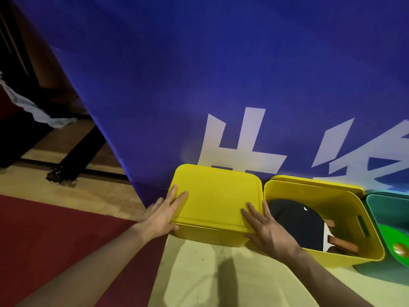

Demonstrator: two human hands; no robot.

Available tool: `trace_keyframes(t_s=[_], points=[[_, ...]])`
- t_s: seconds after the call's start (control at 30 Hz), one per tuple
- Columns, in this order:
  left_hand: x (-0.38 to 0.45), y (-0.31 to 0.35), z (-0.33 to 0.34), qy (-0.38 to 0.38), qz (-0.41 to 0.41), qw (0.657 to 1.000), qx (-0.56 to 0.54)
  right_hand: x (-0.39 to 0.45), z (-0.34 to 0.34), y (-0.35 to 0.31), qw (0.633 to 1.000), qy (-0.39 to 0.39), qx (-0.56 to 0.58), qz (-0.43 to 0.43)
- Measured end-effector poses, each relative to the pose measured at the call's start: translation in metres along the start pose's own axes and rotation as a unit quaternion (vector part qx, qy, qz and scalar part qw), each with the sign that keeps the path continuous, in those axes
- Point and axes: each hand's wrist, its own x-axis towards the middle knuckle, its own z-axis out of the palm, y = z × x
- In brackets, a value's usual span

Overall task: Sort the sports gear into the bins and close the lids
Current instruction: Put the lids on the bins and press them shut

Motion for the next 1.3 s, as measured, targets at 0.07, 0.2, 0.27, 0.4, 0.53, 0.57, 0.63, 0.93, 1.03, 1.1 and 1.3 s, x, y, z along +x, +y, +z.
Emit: trace_keyframes(t_s=[0.07,0.2,0.27,0.4,0.53,0.57,0.63,0.93,1.03,1.1,1.3], points=[[0.0,0.003,-0.002,-0.005,-0.005,1.0,0.003,-0.001,-0.002,-0.003,1.0,0.004,-0.003,0.0],[0.003,0.004,-0.003,-0.014,0.003,0.999,0.037,-0.004,-0.002,-0.009,0.999,0.003,-0.047,-0.015],[0.002,0.005,-0.002,-0.026,0.011,0.998,0.058,-0.004,0.002,-0.007,0.998,0.004,-0.06,-0.024],[0.002,0.005,0.001,-0.041,0.023,0.995,0.083,-0.004,0.009,-0.002,0.995,0.018,-0.094,-0.026],[0.003,0.004,0.006,-0.04,0.034,0.994,0.092,-0.004,0.018,-0.006,0.992,0.019,-0.124,-0.019],[0.003,0.004,0.008,-0.04,0.038,0.995,0.085,-0.004,0.021,-0.007,0.993,0.022,-0.119,-0.01],[0.003,0.002,0.011,-0.038,0.045,0.996,0.065,-0.003,0.023,-0.007,0.993,0.012,-0.116,-0.001],[0.011,-0.012,0.008,-0.072,0.066,0.995,0.007,0.003,0.023,-0.014,0.995,0.004,-0.101,0.024],[0.014,-0.015,0.006,-0.105,0.065,0.992,-0.025,0.007,0.02,-0.014,0.996,-0.019,-0.084,0.03],[0.016,-0.019,0.005,-0.118,0.07,0.989,-0.059,0.012,0.014,-0.015,0.996,-0.025,-0.082,0.021],[0.006,-0.01,0.013,-0.097,-0.034,0.971,-0.215,0.011,0.02,-0.016,0.998,-0.02,-0.052,0.025]])
